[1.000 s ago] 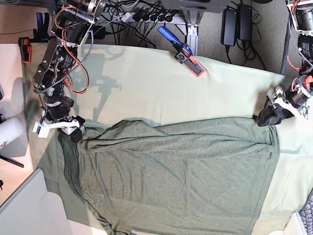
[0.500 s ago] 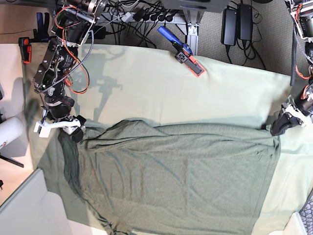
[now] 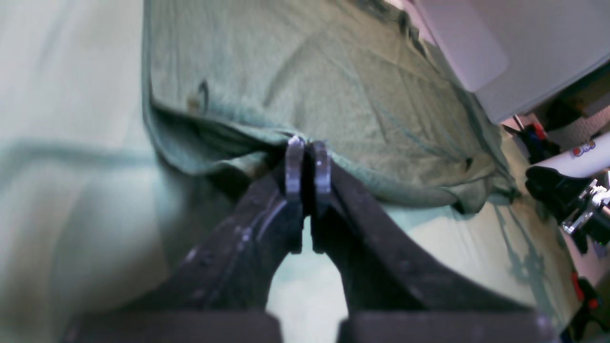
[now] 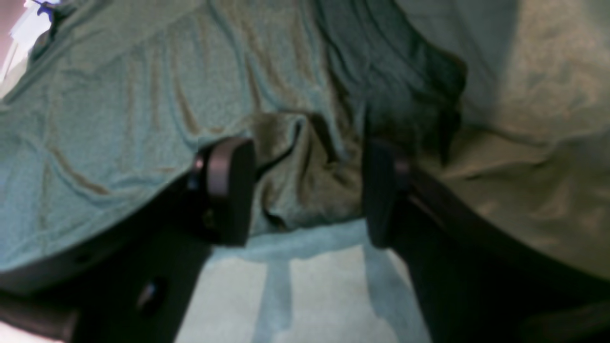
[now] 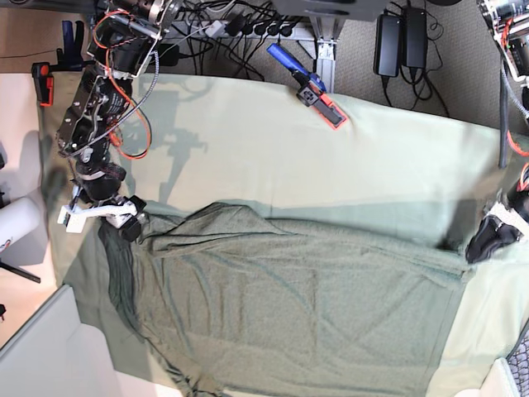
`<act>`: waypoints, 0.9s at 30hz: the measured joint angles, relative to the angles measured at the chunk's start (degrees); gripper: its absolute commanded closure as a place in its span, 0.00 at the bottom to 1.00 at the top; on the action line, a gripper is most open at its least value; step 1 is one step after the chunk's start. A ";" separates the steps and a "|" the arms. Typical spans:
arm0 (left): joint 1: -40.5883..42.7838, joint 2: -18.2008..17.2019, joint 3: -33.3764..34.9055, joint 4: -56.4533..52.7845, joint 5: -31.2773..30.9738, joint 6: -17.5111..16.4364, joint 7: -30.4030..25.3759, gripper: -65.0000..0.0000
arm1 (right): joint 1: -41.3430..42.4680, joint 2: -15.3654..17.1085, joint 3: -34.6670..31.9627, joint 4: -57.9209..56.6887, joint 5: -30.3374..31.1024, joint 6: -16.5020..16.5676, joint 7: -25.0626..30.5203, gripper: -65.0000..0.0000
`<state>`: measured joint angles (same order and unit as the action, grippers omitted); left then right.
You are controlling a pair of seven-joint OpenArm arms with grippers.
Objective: Fold the T-shirt properly
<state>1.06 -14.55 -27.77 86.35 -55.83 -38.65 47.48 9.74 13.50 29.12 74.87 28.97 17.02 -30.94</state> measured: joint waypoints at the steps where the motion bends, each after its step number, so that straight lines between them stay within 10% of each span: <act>1: -0.87 0.09 0.00 0.00 1.01 -0.09 0.04 1.00 | 0.15 0.02 0.02 0.00 0.50 -0.02 0.00 0.46; 27: -16.33 -0.07 8.96 -14.43 15.76 -0.42 -8.50 1.00 | 0.87 0.02 0.39 0.00 -0.76 -0.15 -3.63 0.46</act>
<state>-15.27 -14.61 -18.81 71.92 -40.07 -39.07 38.98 10.61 13.52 29.52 74.87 28.21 16.86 -34.57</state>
